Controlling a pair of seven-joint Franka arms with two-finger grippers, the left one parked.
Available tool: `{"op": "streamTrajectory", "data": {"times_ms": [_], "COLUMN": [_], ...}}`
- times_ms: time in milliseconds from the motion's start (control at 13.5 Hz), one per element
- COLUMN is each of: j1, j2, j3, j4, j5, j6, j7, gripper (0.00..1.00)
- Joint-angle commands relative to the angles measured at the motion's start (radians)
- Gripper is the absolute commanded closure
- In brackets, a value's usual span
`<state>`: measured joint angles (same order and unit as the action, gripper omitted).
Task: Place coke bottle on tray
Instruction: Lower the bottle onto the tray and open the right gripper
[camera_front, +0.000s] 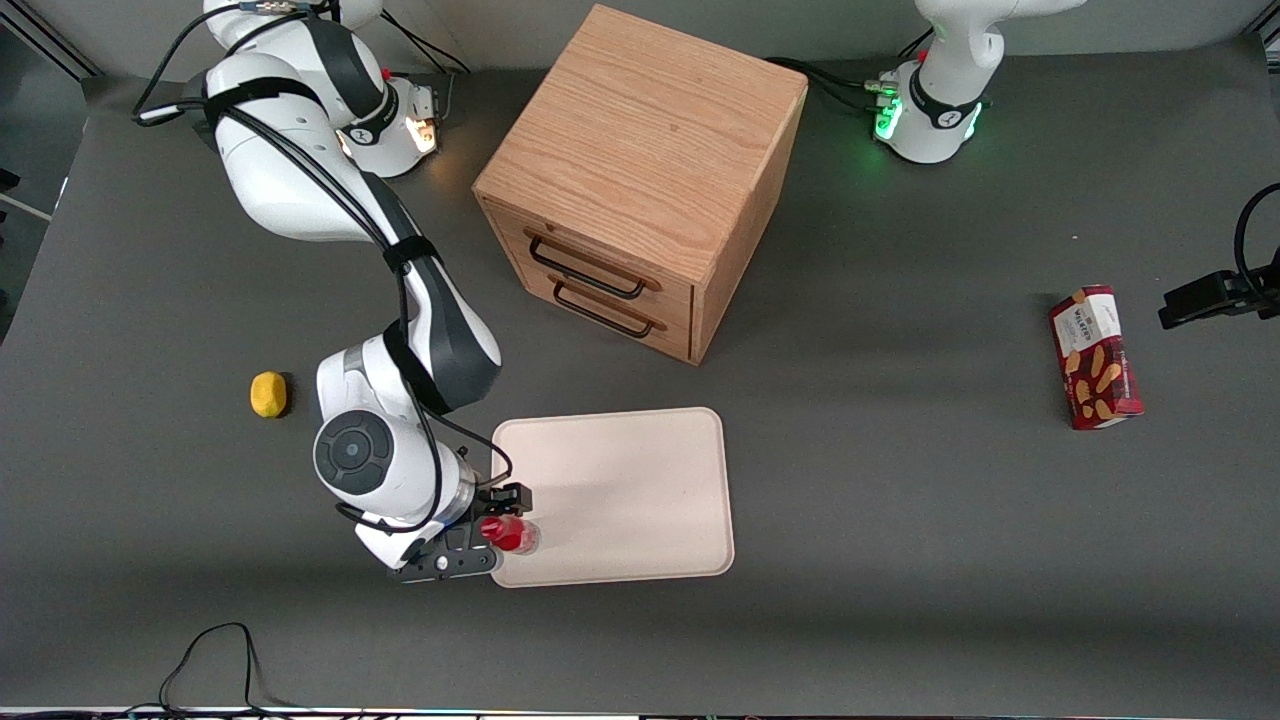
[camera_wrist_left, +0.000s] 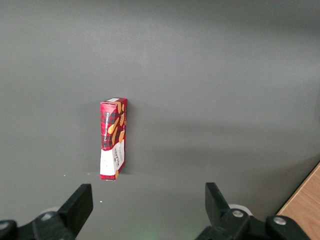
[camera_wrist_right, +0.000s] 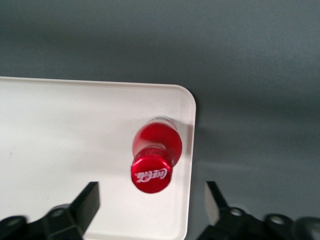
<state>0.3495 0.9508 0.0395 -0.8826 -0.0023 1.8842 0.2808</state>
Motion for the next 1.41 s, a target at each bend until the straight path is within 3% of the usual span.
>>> {"op": "streamTrajectory", "data": {"times_ms": [0, 519, 815, 1333], "j1": [0.005, 0.003, -0.01, -0.05], "j2": [0.019, 0.005, -0.062, -0.504], "j3": [-0.001, -0.003, -0.003, -0.007], "j4": [0.033, 0.031, -0.011, -0.519], "j5": [-0.018, -0.015, -0.005, -0.001], "j6": [0.003, -0.008, -0.127, -0.177], "j7": [0.032, 0.032, 0.032, -0.026], "gripper": [0.0, 0.0, 0.0, 0.0]}}
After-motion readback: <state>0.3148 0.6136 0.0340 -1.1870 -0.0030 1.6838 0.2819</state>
